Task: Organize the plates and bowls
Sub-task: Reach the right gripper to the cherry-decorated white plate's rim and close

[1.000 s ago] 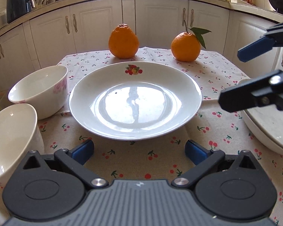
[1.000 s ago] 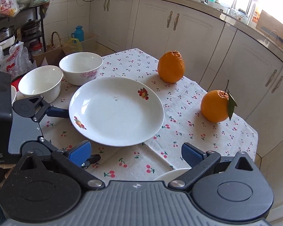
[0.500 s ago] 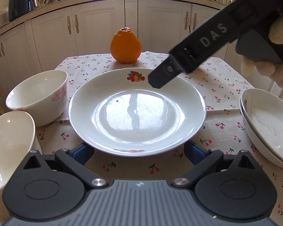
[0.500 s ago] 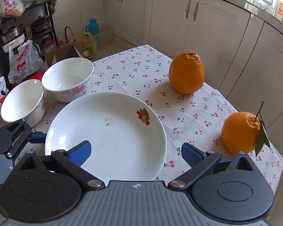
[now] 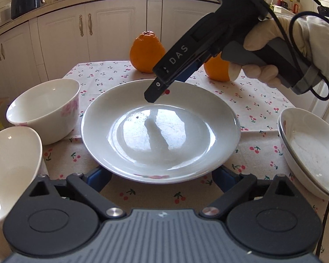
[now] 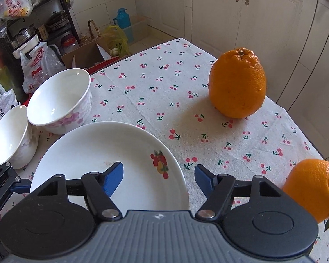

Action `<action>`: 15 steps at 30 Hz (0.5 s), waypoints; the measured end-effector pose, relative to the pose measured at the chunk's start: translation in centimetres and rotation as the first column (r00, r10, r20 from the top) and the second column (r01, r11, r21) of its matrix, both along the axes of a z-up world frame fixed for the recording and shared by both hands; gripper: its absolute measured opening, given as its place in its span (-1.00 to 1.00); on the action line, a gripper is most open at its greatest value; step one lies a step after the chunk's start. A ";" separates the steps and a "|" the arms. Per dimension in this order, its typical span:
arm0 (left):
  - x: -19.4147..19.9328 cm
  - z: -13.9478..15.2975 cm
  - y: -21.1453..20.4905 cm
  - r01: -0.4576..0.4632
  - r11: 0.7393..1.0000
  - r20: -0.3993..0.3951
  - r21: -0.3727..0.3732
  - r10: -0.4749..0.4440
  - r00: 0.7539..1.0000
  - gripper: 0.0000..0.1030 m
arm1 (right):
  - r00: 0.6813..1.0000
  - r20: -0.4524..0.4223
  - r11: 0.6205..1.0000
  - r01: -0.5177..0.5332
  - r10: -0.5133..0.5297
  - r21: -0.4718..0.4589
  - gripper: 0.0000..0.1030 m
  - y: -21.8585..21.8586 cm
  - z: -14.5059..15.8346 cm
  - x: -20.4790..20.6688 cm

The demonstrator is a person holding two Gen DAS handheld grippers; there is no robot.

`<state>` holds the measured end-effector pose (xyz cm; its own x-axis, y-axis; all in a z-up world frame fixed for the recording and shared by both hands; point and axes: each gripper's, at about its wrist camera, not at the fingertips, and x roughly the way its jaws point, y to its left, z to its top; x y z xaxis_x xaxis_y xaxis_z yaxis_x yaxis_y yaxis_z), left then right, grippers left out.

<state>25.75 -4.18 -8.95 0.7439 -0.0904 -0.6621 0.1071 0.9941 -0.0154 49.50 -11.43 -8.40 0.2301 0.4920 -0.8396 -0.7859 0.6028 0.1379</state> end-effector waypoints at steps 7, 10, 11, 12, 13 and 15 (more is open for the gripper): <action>0.1 0.0 0.1 0.002 1.000 -0.002 0.003 -0.002 1.000 0.87 | 0.998 -0.052 0.999 -0.030 0.031 0.030 0.33 -0.1 -1.0 0.7; 0.2 0.0 0.1 0.004 1.000 -0.006 0.003 -0.004 1.000 0.87 | 0.995 -0.082 0.997 -0.049 0.054 0.059 0.34 -0.1 -0.9 0.8; 0.3 0.0 0.1 0.007 1.000 -0.009 0.006 -0.007 1.000 0.87 | 0.995 -0.077 0.997 -0.053 0.057 0.053 0.33 -0.1 -0.9 0.7; 0.4 0.0 0.1 0.010 1.000 -0.012 0.007 -0.010 1.000 0.87 | 0.995 -0.076 0.997 -0.058 0.062 0.050 0.34 0.0 -0.9 0.7; 0.4 0.0 0.1 0.014 1.000 -0.015 0.004 -0.014 1.000 0.86 | 0.995 -0.077 0.997 -0.059 0.063 0.050 0.34 0.0 -0.9 0.7; 0.6 0.0 0.3 0.025 1.000 -0.021 0.000 -0.025 0.999 0.86 | 0.995 -0.086 0.997 -0.054 0.059 0.060 0.34 -0.2 -0.8 0.7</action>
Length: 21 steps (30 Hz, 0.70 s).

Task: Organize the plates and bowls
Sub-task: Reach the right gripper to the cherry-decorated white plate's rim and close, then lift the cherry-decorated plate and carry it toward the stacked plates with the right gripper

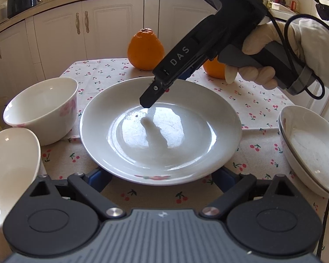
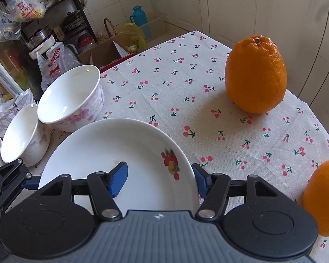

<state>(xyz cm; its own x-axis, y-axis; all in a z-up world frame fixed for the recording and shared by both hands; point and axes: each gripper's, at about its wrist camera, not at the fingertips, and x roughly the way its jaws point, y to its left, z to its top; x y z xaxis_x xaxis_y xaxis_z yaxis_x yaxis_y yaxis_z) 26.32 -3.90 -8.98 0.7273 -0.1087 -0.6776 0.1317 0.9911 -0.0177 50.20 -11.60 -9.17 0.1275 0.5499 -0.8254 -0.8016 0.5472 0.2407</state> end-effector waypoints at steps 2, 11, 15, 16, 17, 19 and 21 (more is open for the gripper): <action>0.0 0.0 0.0 0.009 1.000 -0.006 0.005 -0.009 1.000 0.85 | 1.000 -0.004 1.000 0.004 -0.004 0.012 0.34 -0.2 0.1 -0.1; -0.9 0.4 -0.5 0.074 0.996 -0.015 0.042 -0.074 0.997 0.85 | 1.000 -0.011 1.000 0.029 -0.029 0.012 0.35 -1.7 0.6 -1.5; -1.5 0.9 -0.6 0.102 0.994 -0.022 0.044 -0.101 0.995 0.85 | 0.999 -0.013 0.999 0.036 -0.036 0.021 0.35 -2.4 1.1 -2.6; -1.7 1.1 -0.7 0.107 0.993 -0.021 0.048 -0.106 0.994 0.85 | 0.999 -0.012 0.999 0.037 -0.037 0.023 0.35 -2.6 1.3 -2.8; -2.0 1.3 -0.7 0.114 0.992 -0.018 0.051 -0.114 0.993 0.85 | 0.999 -0.010 0.999 0.041 -0.041 0.026 0.35 -2.8 1.4 -3.1; -2.5 1.8 -0.9 0.128 0.990 -0.014 0.056 -0.127 0.992 0.85 | 0.999 -0.009 0.998 0.053 -0.052 0.032 0.35 -3.3 1.7 -3.6; -2.9 2.3 -1.0 0.143 0.988 -0.014 0.058 -0.143 0.990 0.85 | 0.998 -0.002 0.997 0.061 -0.061 0.037 0.35 -3.8 2.1 -4.4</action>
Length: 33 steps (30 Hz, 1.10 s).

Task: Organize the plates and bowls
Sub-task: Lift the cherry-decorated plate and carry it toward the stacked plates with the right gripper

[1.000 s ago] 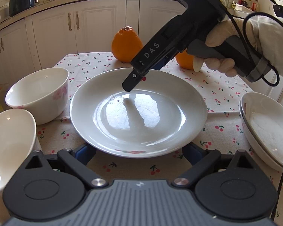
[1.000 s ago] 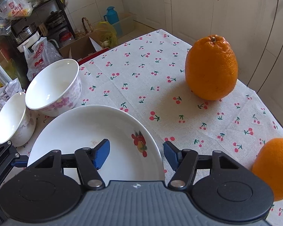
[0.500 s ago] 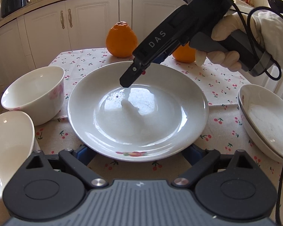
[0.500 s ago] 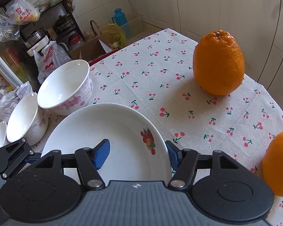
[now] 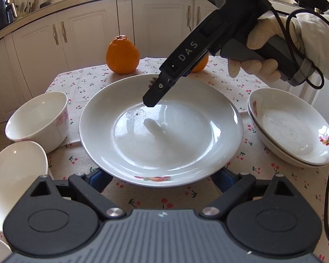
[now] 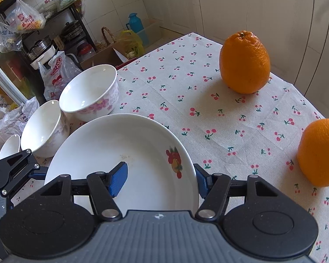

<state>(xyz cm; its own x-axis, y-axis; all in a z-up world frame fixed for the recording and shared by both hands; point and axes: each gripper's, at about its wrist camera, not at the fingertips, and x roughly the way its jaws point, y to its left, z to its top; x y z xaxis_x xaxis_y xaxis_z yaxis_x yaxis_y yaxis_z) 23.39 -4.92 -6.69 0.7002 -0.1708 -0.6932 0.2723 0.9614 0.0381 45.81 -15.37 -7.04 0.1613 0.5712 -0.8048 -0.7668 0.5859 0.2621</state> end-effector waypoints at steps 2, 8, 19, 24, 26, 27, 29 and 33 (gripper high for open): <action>-0.5 0.5 -0.2 0.018 1.000 0.000 0.005 -0.018 1.000 0.85 | 1.000 0.005 1.000 0.011 -0.011 0.007 0.35 -0.7 0.4 -0.7; -1.9 1.8 -1.2 0.063 0.998 0.009 0.008 -0.063 0.998 0.84 | 0.998 0.035 0.999 0.049 -0.049 0.019 0.35 -2.7 2.1 -3.1; -3.3 3.6 -4.1 0.183 0.983 0.028 -0.006 -0.183 0.983 0.83 | 0.982 0.099 0.987 0.158 -0.161 0.029 0.35 -8.3 4.8 -7.1; -3.5 3.5 -6.1 0.253 0.967 0.017 -0.017 -0.253 0.967 0.83 | 0.967 0.104 0.973 0.230 -0.231 0.022 0.36 -11.4 4.8 -8.9; -3.5 3.4 -6.9 0.279 0.960 0.012 -0.015 -0.279 0.960 0.83 | 0.961 0.108 0.967 0.256 -0.256 0.019 0.36 -12.6 4.7 -9.5; -3.5 3.3 -7.3 0.291 0.957 0.011 -0.016 -0.291 0.957 0.83 | 0.957 0.109 0.963 0.268 -0.268 0.013 0.36 -13.1 4.7 -9.9; -3.6 3.2 -8.1 0.315 0.949 0.006 -0.022 -0.314 0.949 0.83 | 0.951 0.109 0.956 0.292 -0.291 0.006 0.36 -14.2 4.5 -10.5; -3.6 2.8 -9.6 0.356 0.934 -0.003 -0.025 -0.357 0.934 0.83 | 0.936 0.101 0.941 0.339 -0.338 0.003 0.36 -16.4 4.0 -11.5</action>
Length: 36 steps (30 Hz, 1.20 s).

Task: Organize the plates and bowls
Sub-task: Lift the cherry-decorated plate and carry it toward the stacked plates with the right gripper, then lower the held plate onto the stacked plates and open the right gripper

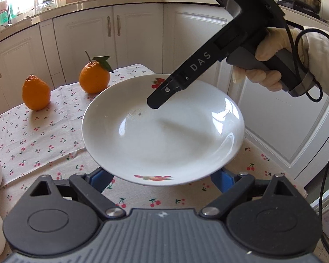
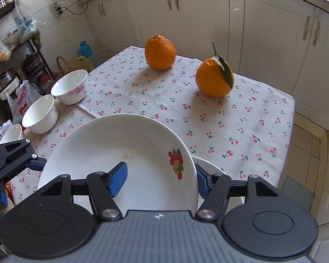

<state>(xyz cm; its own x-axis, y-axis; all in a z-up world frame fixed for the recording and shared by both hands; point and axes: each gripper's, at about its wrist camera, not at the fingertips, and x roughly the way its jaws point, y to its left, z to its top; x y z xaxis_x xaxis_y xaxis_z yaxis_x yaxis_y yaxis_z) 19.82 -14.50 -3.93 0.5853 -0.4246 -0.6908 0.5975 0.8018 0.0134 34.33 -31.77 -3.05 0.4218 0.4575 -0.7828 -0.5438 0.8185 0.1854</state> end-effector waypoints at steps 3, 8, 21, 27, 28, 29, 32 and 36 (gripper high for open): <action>0.0 -0.4 -1.0 0.027 1.000 -0.009 0.008 -0.027 1.000 0.83 | 1.000 -0.007 1.000 0.030 -0.030 0.006 0.36 -1.4 -0.5 -0.6; 0.1 -1.1 -2.5 0.060 0.998 -0.027 0.024 -0.059 0.998 0.83 | 0.997 -0.026 0.998 0.068 -0.068 0.010 0.36 -3.0 -1.4 -1.3; 0.5 -1.7 -3.7 0.081 0.996 -0.055 0.037 -0.078 0.995 0.83 | 0.993 -0.052 0.994 0.108 -0.108 0.008 0.36 -5.0 -3.0 -1.6; 0.8 -1.9 -3.8 0.085 0.996 -0.061 0.033 -0.083 0.995 0.83 | 0.992 -0.058 0.993 0.115 -0.115 0.003 0.36 -5.3 -3.2 -1.7; 0.8 -1.9 -3.7 0.086 0.996 -0.064 0.030 -0.084 0.994 0.83 | 0.992 -0.058 0.993 0.116 -0.116 0.000 0.36 -5.3 -3.2 -1.7; 0.9 -1.9 -3.7 0.087 0.996 -0.066 0.029 -0.085 0.994 0.83 | 0.991 -0.059 0.993 0.117 -0.117 -0.001 0.36 -5.3 -3.2 -1.7; 1.2 -2.0 -3.7 0.093 0.995 -0.068 0.030 -0.091 0.994 0.83 | 0.991 -0.060 0.993 0.121 -0.121 -0.002 0.36 -5.5 -3.2 -1.8; 1.5 -2.3 -3.7 0.097 0.995 -0.072 0.031 -0.094 0.993 0.83 | 0.990 -0.058 0.992 0.127 -0.127 0.002 0.36 -5.7 -3.1 -2.0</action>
<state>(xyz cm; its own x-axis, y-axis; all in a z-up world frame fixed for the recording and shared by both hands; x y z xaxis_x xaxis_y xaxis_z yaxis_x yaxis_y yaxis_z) 21.29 -18.16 -6.19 0.4925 -0.4514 -0.7441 0.6718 0.7407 -0.0047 32.37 -37.48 -6.15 0.4314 0.4078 -0.8047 -0.4240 0.8790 0.2182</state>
